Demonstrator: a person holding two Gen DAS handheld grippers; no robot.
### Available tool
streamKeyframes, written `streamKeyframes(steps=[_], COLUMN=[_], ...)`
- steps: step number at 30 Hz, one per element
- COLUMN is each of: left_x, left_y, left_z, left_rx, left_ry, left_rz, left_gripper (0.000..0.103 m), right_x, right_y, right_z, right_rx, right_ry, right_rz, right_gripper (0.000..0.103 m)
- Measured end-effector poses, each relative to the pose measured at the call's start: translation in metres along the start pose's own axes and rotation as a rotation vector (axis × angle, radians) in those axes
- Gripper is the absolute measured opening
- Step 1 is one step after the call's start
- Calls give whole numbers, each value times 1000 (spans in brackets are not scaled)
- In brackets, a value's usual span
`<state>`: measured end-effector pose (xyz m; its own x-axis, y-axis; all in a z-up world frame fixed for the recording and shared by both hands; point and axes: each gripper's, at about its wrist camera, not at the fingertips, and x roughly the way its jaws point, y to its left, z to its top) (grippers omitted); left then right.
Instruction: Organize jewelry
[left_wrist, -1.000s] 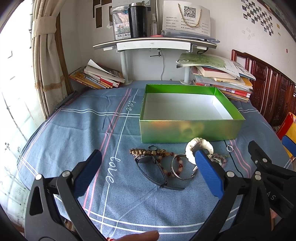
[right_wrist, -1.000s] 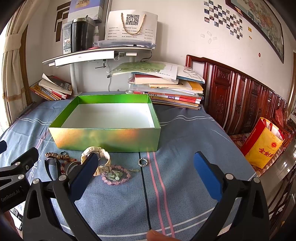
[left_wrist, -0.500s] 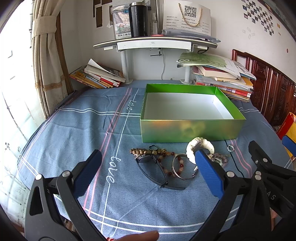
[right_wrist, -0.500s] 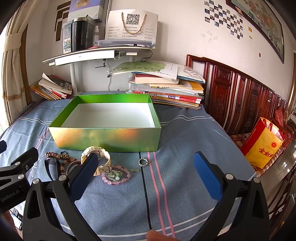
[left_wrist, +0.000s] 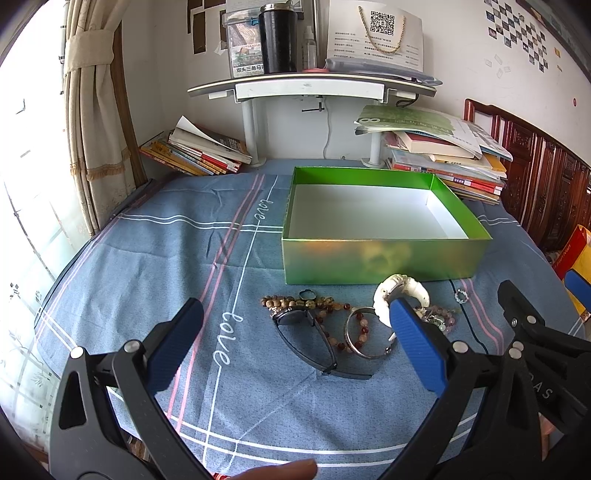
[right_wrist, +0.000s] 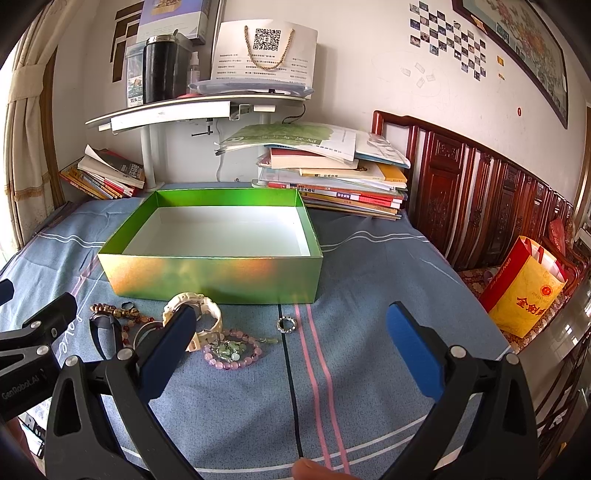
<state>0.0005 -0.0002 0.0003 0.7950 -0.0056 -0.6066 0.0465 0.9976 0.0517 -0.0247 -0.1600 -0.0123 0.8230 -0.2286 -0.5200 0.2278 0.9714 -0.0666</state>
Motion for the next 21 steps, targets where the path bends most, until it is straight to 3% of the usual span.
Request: streamKeyframes(steps=[21], left_x=[2], left_y=[2], left_z=[-3], left_rx=[0], left_ry=[4], left_rz=[1], left_gripper=[99], right_x=[0], right_y=[-1], right_z=[2], right_rx=[-3], right_ry=[9], right_rz=[-2], right_gripper=[101])
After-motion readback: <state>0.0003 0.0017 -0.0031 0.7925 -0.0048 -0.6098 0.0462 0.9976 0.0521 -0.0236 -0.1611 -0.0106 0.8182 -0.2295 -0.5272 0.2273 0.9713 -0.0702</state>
